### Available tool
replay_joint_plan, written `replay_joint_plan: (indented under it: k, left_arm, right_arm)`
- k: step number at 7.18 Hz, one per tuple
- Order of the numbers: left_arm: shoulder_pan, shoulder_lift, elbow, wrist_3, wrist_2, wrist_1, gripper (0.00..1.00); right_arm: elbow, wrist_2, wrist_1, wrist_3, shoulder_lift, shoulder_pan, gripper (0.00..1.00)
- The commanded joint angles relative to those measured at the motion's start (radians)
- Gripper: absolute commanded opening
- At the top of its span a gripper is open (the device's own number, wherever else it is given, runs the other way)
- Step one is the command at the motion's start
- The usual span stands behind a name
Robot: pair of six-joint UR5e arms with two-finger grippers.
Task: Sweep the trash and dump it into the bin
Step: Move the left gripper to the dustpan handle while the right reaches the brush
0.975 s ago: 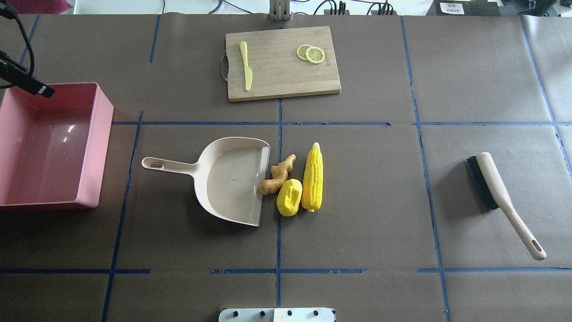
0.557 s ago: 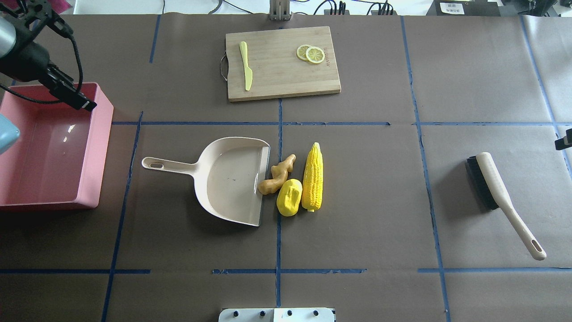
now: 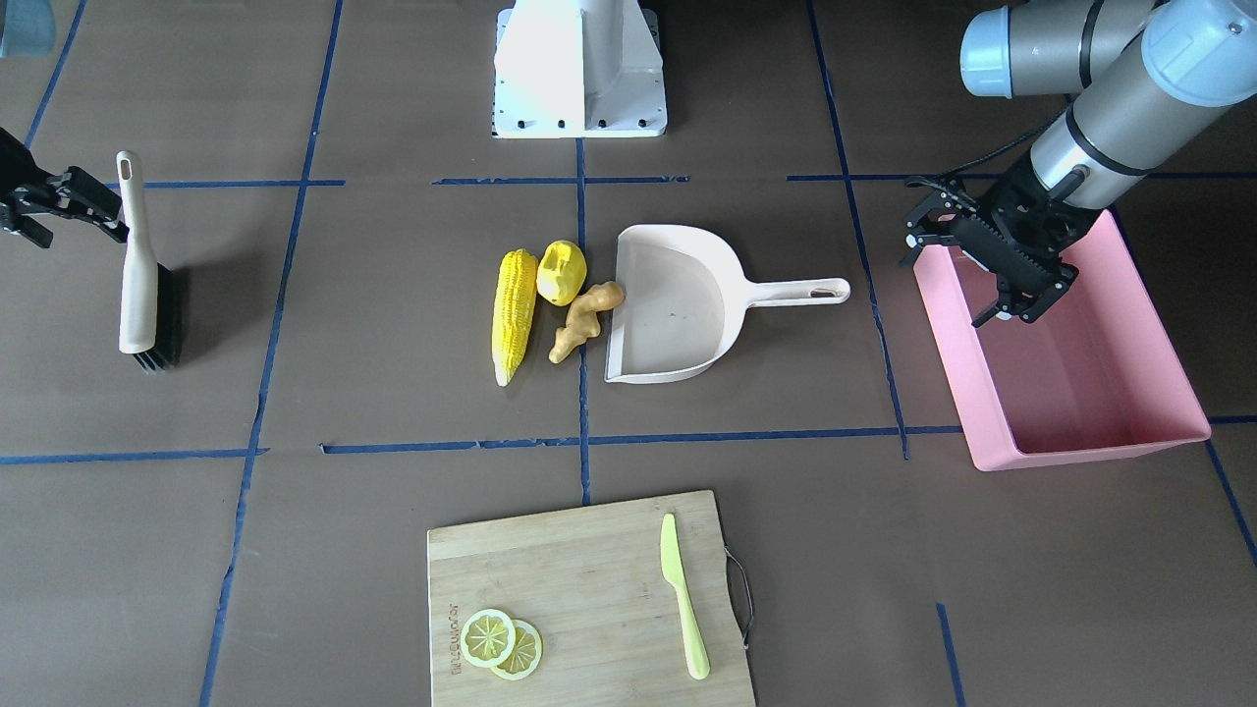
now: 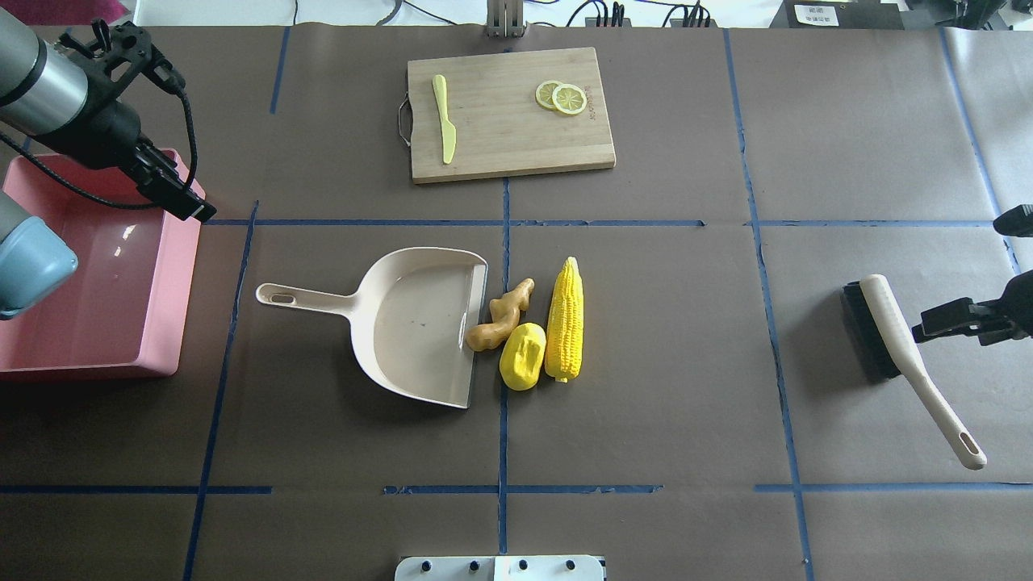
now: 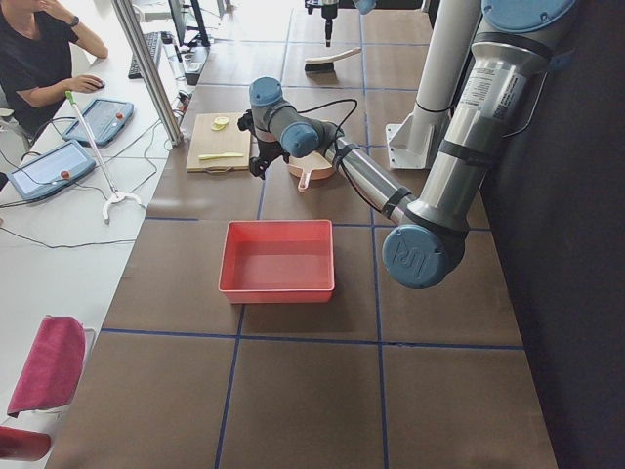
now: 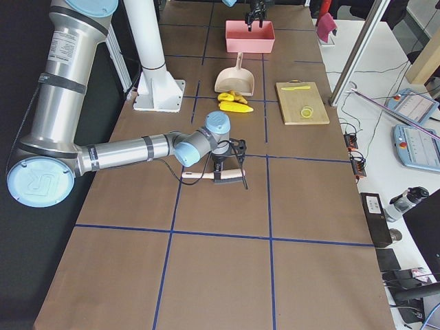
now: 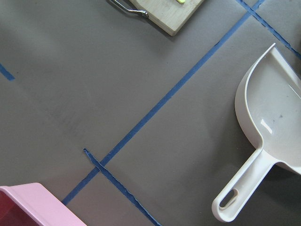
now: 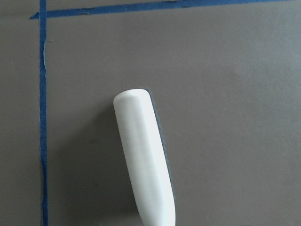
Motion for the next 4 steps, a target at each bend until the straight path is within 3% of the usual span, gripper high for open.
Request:
replay_joint_plan:
  k: [1,4]
  left_arm:
    - [0.013,0.003,0.003,-0.004,0.000,0.001,1.00]
    - [0.039,0.003,0.030,0.001,-0.001,-0.005,1.00]
  right_arm:
    - [-0.002,-0.025,0.001,0.040,-0.004,-0.080,1.00]
    - [-0.045,-0.025,-0.003,0.040,-0.018,-0.137,1.00]
